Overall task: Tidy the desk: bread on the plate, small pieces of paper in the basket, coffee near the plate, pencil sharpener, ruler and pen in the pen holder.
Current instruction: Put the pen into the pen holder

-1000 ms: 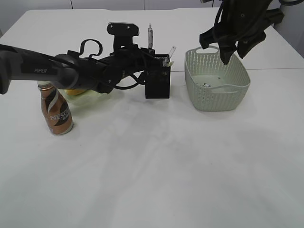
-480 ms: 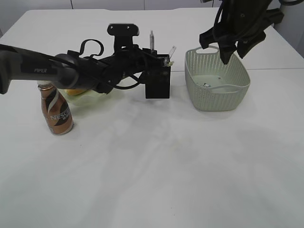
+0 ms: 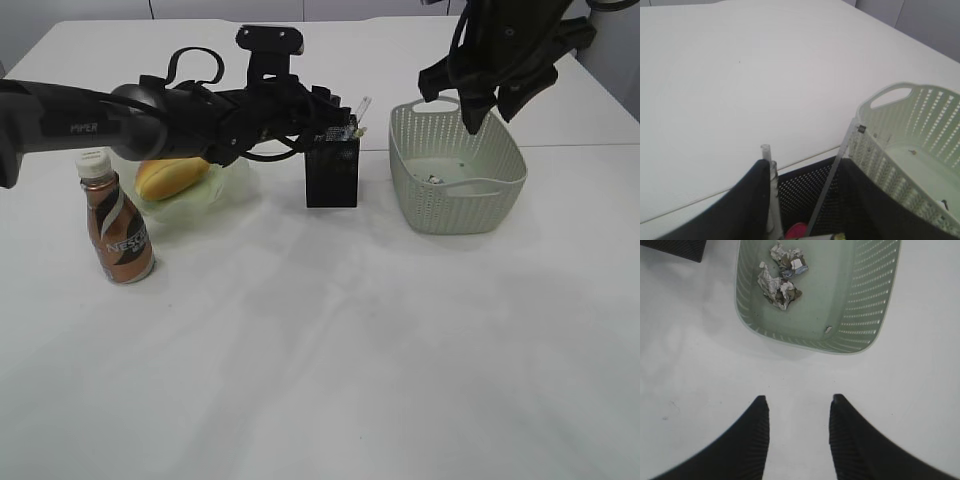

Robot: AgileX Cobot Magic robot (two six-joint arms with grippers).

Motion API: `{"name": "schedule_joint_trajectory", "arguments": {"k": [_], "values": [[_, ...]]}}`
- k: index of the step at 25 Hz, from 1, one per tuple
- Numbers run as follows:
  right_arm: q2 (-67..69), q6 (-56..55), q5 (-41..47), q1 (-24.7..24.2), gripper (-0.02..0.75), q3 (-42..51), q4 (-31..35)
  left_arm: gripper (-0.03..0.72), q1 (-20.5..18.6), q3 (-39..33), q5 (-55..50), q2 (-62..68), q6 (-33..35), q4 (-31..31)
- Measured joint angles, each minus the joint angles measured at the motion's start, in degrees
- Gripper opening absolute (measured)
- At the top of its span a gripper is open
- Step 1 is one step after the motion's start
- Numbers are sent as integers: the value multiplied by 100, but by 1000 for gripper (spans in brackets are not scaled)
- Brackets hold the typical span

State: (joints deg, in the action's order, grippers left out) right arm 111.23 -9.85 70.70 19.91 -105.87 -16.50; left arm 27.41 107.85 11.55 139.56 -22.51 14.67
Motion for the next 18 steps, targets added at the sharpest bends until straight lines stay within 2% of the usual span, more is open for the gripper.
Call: {"name": "schedule_joint_trajectory", "arguments": {"k": [12,18], "values": [[0,-462,-260,0,327,0,10,329,0,33,-1270,-699,-13,261],[0,-561,-360,0,327,0,10,329,0,33,-2699,-1204,-13,261]]}}
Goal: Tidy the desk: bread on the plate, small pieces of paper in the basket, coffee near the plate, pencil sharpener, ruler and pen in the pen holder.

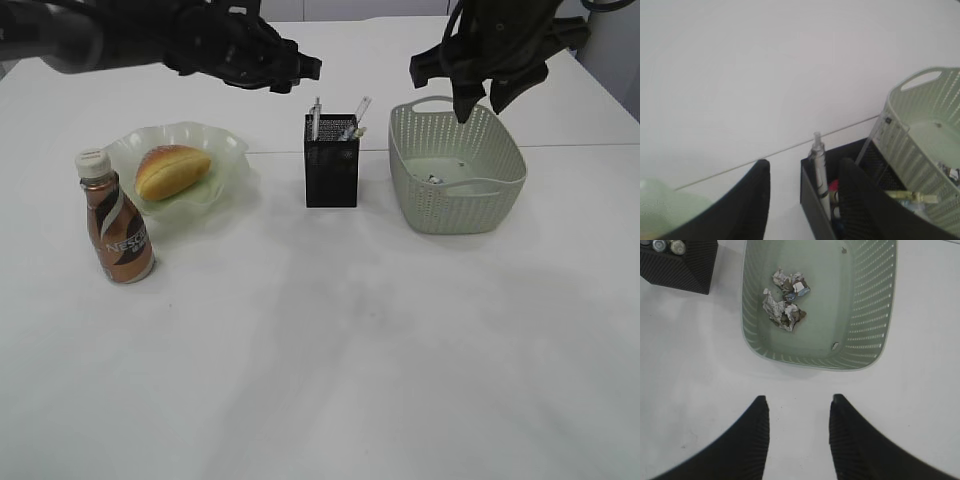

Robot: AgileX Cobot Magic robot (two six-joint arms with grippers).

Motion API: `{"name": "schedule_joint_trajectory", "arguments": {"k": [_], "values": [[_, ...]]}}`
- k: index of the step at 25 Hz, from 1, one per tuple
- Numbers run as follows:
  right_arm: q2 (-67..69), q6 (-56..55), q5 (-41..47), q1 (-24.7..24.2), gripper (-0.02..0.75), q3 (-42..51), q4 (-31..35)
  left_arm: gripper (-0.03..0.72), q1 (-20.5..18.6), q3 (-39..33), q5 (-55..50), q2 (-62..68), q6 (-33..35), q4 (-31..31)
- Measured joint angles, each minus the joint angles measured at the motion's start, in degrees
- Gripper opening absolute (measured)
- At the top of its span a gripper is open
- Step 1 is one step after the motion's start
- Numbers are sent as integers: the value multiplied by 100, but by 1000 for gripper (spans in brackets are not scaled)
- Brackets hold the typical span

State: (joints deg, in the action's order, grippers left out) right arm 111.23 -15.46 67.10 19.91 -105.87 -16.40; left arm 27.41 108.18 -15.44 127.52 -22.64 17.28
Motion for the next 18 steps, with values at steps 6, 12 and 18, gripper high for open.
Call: {"name": "schedule_joint_trajectory", "arguments": {"k": [6,12,18], "values": [[0,-3,-12,0,327,0,0,329,0,28,-1718,-630,151,-215],[0,-16,49,0,326,0,0,329,0,39,-3206,-1070,1321,-1373],[0,-25,139,0,355,0,155,329,13,39,-4880,-1375,1585,-1598]]}}
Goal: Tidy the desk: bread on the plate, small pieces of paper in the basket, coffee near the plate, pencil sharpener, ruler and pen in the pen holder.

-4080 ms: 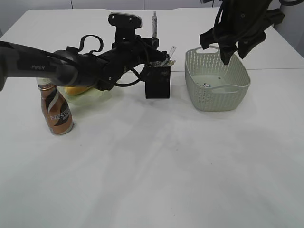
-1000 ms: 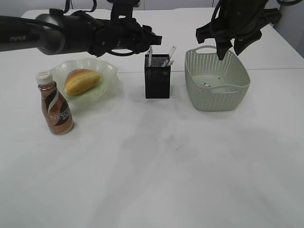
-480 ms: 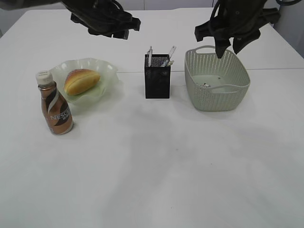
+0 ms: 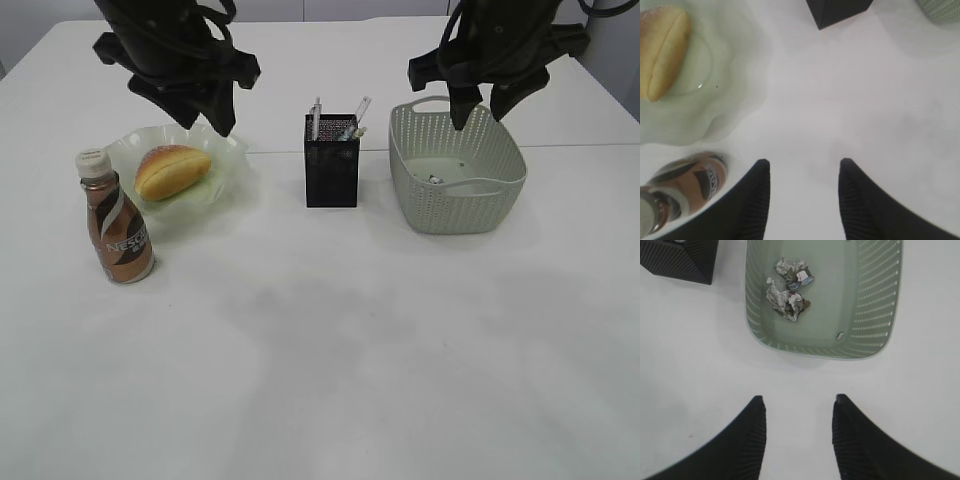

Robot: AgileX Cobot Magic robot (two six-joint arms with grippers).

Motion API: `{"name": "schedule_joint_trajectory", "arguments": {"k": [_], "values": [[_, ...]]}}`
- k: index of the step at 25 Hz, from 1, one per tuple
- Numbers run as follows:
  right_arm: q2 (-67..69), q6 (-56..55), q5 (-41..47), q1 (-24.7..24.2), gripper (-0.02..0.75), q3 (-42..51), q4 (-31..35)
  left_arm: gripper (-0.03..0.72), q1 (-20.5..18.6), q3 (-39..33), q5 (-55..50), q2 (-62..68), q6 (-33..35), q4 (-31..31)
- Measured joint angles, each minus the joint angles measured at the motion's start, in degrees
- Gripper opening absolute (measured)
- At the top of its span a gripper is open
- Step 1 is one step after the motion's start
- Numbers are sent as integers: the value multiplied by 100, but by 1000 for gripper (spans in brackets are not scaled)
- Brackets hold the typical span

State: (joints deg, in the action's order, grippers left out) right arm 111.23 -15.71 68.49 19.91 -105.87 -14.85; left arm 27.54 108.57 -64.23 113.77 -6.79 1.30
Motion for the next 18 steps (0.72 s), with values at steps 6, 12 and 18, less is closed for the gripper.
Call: {"name": "schedule_joint_trajectory", "arguments": {"k": [6,12,18], "values": [[0,0,14,11,362,0,57,330,0,13,-480,-523,16,24],[52,0,-14,11,376,0,3,381,0,75,-704,-853,146,312],[163,-142,134,11,437,0,171,402,0,89,-720,-1114,195,524]]}}
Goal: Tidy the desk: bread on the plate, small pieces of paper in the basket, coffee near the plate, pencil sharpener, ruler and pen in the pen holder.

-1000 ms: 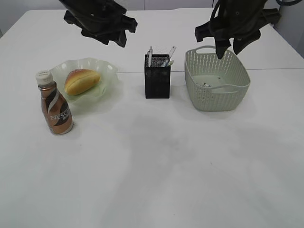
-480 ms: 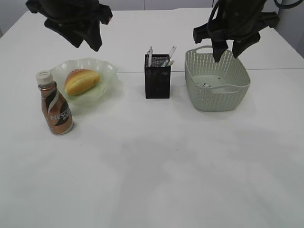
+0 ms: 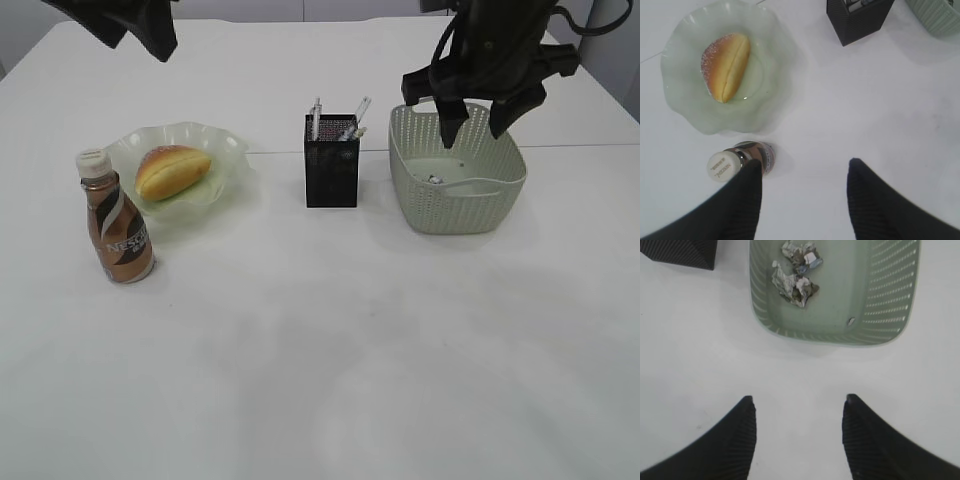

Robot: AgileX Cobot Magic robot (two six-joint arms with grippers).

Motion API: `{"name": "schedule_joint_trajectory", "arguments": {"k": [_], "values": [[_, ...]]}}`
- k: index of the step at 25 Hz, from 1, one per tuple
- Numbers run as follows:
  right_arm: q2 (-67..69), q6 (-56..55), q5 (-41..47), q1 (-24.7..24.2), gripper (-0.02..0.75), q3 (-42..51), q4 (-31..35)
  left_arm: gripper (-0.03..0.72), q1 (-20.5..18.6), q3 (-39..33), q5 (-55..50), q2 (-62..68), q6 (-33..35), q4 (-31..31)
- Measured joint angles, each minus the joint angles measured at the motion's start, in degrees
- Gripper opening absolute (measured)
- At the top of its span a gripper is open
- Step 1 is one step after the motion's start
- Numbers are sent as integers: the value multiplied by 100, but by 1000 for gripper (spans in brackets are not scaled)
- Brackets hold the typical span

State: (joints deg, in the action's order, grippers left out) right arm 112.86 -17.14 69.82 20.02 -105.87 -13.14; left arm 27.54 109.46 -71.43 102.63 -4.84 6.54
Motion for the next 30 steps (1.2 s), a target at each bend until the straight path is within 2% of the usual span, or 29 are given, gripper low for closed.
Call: {"name": "schedule_joint_trajectory", "arguments": {"k": [8,17,20,30], "values": [[9,-62,51,0,436,-11,51,402,0,9,-34,-618,13,1],[-414,-262,89,80,417,-197,-82,401,0,-64,-81,-1568,13,-400],[-696,-284,113,319,416,-197,-233,392,0,-517,-81,-2031,22,-422],[-1657,-347,197,1037,415,-197,-397,300,0,-3054,-103,-4388,22,-364]]}}
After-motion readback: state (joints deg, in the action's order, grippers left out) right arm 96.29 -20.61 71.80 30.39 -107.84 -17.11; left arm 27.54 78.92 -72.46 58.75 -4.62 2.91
